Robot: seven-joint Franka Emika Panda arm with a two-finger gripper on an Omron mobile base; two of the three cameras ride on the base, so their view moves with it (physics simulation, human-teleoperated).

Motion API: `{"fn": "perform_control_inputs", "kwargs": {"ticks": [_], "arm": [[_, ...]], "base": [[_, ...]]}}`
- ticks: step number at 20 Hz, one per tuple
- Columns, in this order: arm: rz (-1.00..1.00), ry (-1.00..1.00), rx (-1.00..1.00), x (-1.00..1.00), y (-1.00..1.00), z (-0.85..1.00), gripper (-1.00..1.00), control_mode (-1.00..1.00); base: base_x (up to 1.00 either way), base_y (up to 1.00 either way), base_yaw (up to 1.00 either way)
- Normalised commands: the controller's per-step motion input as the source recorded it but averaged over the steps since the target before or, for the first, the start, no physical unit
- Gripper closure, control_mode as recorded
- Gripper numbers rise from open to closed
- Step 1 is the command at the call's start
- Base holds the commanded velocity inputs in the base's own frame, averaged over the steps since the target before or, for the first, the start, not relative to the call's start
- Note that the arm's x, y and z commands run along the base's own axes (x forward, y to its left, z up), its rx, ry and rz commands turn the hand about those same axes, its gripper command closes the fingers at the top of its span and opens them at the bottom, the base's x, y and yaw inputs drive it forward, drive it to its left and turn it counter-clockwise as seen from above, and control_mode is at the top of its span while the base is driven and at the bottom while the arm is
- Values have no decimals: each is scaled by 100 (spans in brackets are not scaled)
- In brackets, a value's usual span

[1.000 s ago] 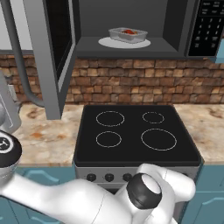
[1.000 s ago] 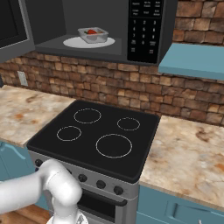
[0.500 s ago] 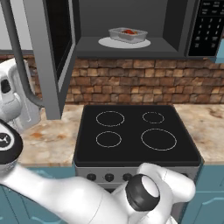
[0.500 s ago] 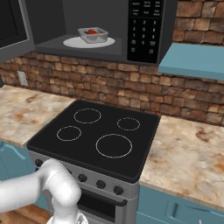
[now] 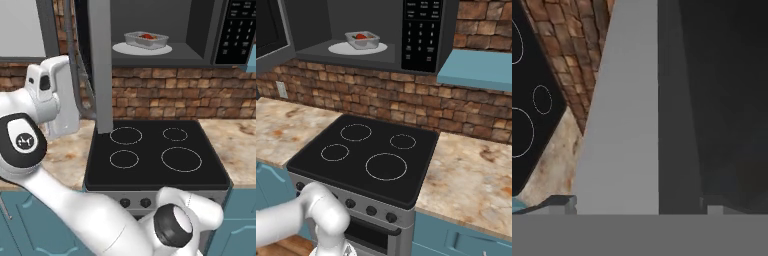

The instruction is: Place the tupperware containing the chicken drumstick and bell pepper meal in the microwave. Close the microwave door and press the start button to reheat the meal.

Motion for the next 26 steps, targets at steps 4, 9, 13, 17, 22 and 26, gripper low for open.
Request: {"fn": "perform_control_inputs", "kwargs": {"ticks": [4,9,13,17,22,26], "arm": [[-14,0,4,0,-100,2,-100,-100],[-6,0,4,4,-100,-4,-100,-100],[0,6,2,28,-91,-13,-100,-100],[0,15,0,41,-65,-16,-100,-100],[8,4,0,50,-50,-2,-100,-100],[20,1,0,56,-52,7,-100,-100]], "base": [[0,0,0],[0,0,0],[0,0,0],[0,0,0],[0,0,0],[0,0,0]]}}
